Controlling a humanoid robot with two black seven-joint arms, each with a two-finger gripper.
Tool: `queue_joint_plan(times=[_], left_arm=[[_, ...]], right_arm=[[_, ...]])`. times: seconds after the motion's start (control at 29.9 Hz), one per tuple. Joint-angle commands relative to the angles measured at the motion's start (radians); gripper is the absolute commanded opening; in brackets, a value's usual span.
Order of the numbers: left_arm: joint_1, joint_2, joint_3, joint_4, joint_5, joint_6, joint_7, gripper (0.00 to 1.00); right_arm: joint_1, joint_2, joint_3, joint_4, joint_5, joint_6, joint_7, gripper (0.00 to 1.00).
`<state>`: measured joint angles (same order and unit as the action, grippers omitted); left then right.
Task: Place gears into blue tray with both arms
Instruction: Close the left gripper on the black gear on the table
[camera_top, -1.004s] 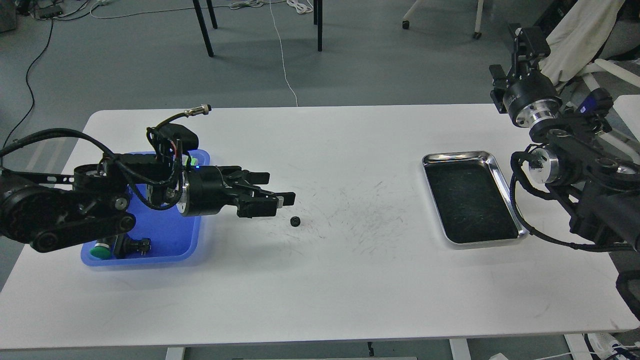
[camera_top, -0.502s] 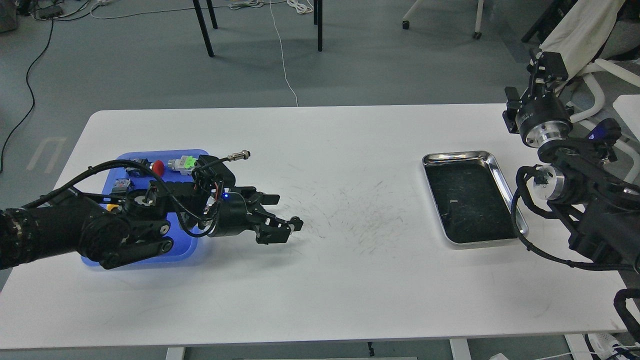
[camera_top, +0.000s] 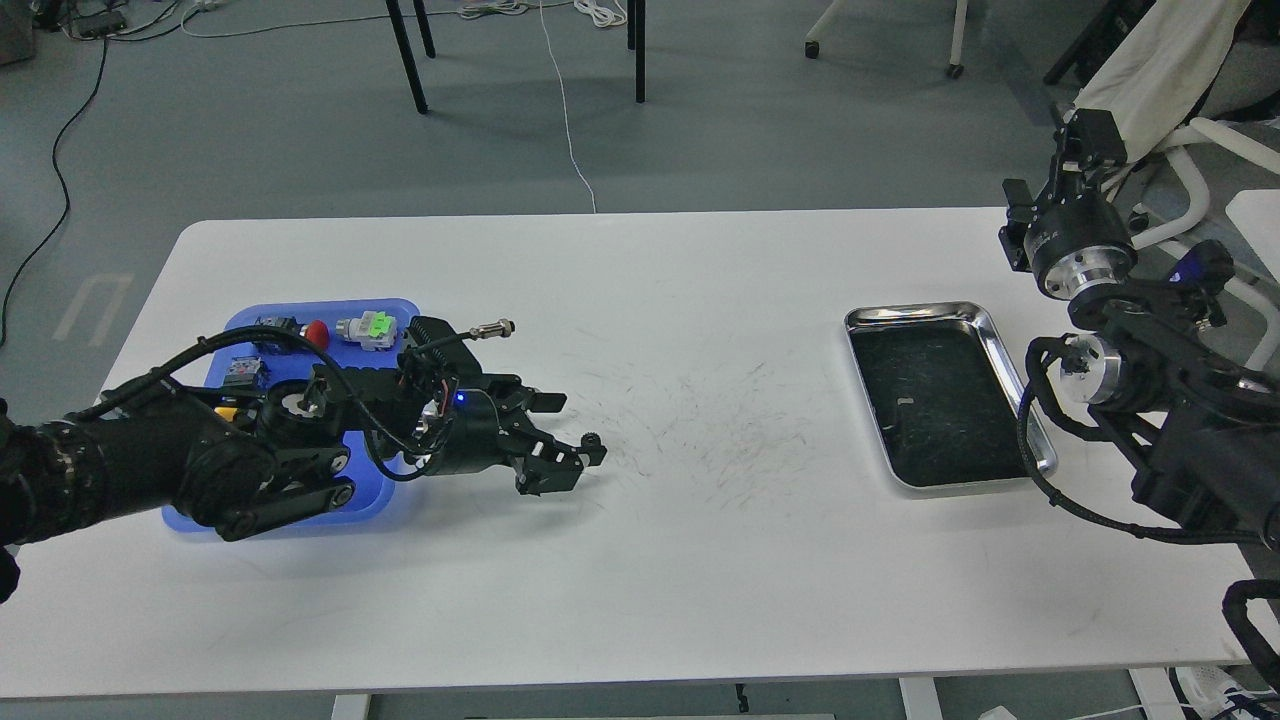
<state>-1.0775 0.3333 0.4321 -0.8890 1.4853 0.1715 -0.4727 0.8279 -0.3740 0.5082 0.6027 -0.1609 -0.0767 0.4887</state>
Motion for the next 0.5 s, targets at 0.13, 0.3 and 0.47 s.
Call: queue_joint_plan(times=[0.13,0.3,0.47], left_arm=[[0.007,-0.059,0.005,0.070,0.030,0.017,-0.003,0.77],[0.013,-0.077,0.005,0.097,0.035,0.017,-0.012,0.69],[0.016,-0.079,0.008,0.105,0.047,0.019,-0.016,0.62]], right_arm=[[-0.001,0.001,-0.003,-0.020,0.001,0.002,0.000,0.96],[-0.001,0.001,-0.005,-0.020,0.001,0.003,0.000,0.96],[0.000,0.001,-0.005,-0.020,0.000,0.003,0.000,0.96]])
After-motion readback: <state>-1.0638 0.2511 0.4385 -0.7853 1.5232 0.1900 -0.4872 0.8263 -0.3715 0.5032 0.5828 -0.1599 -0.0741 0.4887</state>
